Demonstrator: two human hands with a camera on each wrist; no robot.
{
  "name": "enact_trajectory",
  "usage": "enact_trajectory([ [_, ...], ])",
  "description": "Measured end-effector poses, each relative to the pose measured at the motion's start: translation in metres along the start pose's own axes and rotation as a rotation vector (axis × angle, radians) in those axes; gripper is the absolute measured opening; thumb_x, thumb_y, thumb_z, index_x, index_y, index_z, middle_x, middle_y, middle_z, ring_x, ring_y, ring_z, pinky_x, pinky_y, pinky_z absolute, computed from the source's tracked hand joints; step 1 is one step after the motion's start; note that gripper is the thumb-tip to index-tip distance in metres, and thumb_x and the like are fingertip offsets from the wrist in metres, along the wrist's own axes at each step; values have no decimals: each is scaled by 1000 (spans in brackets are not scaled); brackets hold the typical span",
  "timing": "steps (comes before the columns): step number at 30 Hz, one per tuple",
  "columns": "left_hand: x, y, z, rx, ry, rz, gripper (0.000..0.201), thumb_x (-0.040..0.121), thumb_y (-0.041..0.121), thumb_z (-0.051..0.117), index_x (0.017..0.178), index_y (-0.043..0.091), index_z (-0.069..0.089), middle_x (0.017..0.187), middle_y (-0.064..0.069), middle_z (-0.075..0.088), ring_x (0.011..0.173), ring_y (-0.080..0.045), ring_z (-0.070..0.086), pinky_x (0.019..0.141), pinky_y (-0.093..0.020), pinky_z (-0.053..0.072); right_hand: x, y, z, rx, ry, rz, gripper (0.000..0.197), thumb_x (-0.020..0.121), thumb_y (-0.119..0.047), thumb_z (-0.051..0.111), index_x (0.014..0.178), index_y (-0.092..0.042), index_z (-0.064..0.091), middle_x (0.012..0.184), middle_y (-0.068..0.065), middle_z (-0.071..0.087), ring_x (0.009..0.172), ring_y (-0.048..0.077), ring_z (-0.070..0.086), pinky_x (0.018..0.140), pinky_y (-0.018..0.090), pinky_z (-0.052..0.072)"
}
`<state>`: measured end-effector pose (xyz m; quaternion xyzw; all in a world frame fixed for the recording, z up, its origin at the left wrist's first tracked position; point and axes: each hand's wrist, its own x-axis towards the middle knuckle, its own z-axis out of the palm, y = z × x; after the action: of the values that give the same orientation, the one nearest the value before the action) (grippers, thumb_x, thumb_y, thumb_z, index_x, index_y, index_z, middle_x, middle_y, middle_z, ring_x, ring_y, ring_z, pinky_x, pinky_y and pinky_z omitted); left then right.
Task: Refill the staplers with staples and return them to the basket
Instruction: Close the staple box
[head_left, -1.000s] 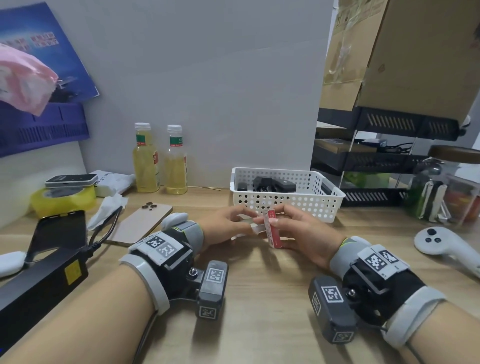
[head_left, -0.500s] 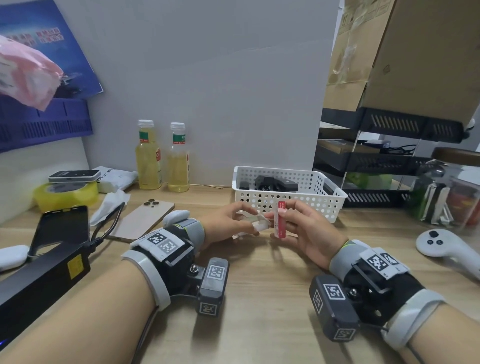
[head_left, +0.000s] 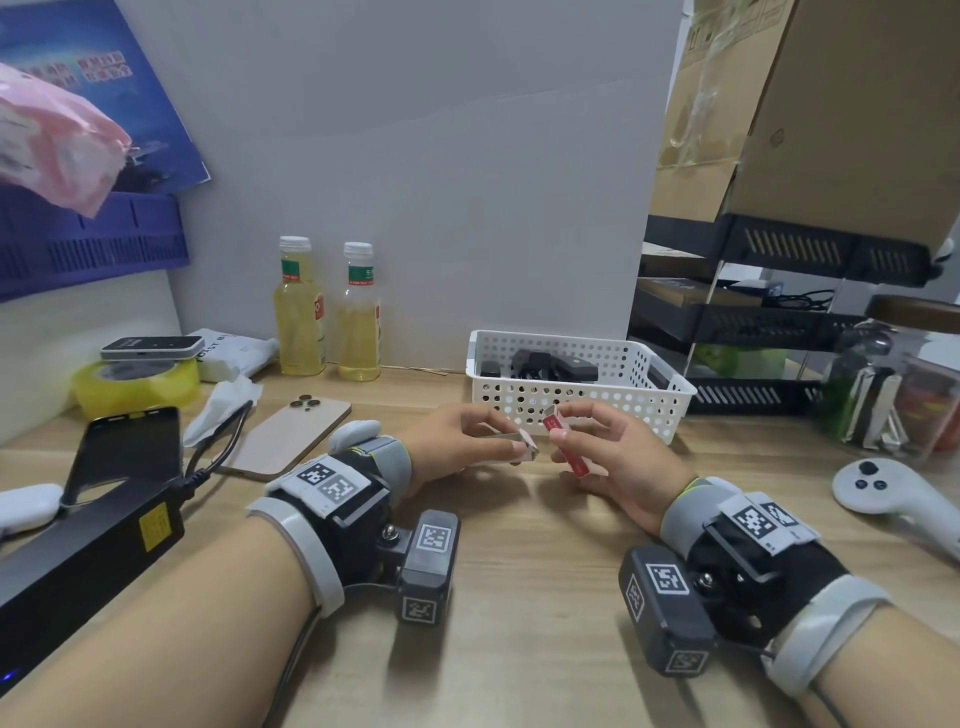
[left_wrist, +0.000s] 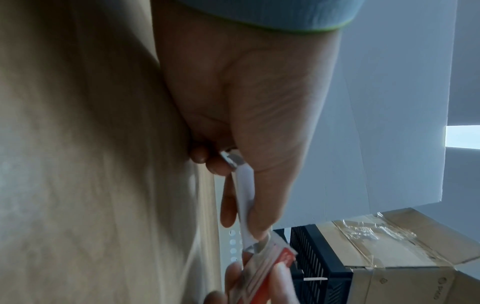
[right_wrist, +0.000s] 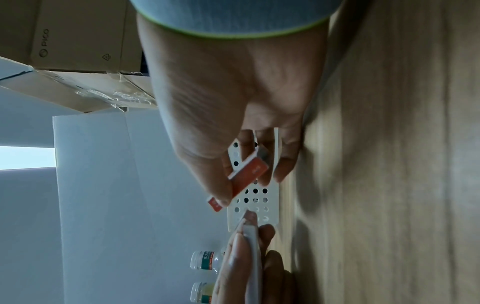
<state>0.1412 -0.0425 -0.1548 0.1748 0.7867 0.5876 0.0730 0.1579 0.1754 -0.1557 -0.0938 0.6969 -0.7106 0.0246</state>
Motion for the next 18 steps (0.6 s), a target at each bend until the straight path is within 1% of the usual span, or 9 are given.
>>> enact_trajectory([
  [1, 0, 0, -1, -19, 6, 1, 32, 84, 20, 78, 110, 4, 68, 101, -7, 78, 85, -8, 72, 68, -11, 47, 2, 2, -2, -13, 14, -4, 23, 86, -7, 73, 107, -16, 69, 92, 5, 69, 76, 18, 62, 66, 31, 47],
  [3, 0, -2, -3, -53, 18, 0, 34, 82, 23, 79, 111, 7, 69, 102, -6, 78, 89, -10, 71, 75, -16, 48, 5, 6, -5, -71, 10, 2, 25, 85, -3, 73, 108, -13, 71, 91, 5, 70, 69, 14, 55, 59, 24, 42],
  [5, 0, -3, -5, -87, 29, 2, 35, 80, 25, 81, 110, 10, 70, 104, -5, 77, 90, -13, 70, 77, -20, 47, 6, 8, -8, -155, -41, 5, 32, 83, -3, 74, 114, -11, 71, 94, 4, 73, 72, 11, 55, 58, 18, 41],
  [7, -1, -4, -5, -107, 26, 7, 33, 78, 24, 82, 108, 14, 72, 105, -5, 77, 90, -16, 69, 78, -25, 53, 4, 7, -9, -228, -116, -10, 35, 83, -3, 74, 116, -13, 72, 88, -3, 73, 71, 7, 56, 59, 15, 42],
  [8, -1, -3, -5, -108, 13, 8, 30, 78, 24, 83, 106, 16, 74, 106, -5, 77, 96, -20, 70, 88, -32, 53, 2, 5, -9, -243, -144, -23, 35, 83, -4, 74, 116, -15, 72, 88, -5, 73, 72, 5, 58, 63, 14, 44],
  [10, -3, -3, -5, -96, -19, 13, 28, 78, 25, 83, 105, 18, 77, 108, -3, 76, 109, -25, 67, 106, -43, 44, 0, 3, -9, -244, -183, -47, 37, 82, -9, 76, 118, -17, 72, 98, -2, 75, 83, 4, 64, 75, 13, 46],
  [13, -2, -5, -5, -77, -35, 15, 29, 77, 28, 84, 104, 21, 78, 110, -4, 76, 105, -23, 64, 110, -51, 38, 1, 5, -8, -214, -190, -82, 43, 76, -11, 77, 119, -14, 70, 110, 4, 75, 94, 9, 67, 84, 18, 48],
  [16, -4, -4, -6, -67, -44, 13, 36, 69, 36, 87, 102, 25, 79, 111, -10, 75, 101, -23, 62, 110, -52, 38, 3, 8, -9, -200, -162, -95, 40, 76, -5, 80, 114, -11, 69, 111, 9, 75, 99, 16, 68, 93, 26, 50],
  [18, -4, -3, -6, -54, -61, 19, 41, 65, 41, 88, 102, 27, 79, 111, -9, 75, 103, -23, 63, 111, -52, 39, 4, 8, -10, -221, -150, -102, 36, 78, -3, 80, 112, -12, 71, 110, 9, 75, 99, 18, 68, 95, 28, 51],
])
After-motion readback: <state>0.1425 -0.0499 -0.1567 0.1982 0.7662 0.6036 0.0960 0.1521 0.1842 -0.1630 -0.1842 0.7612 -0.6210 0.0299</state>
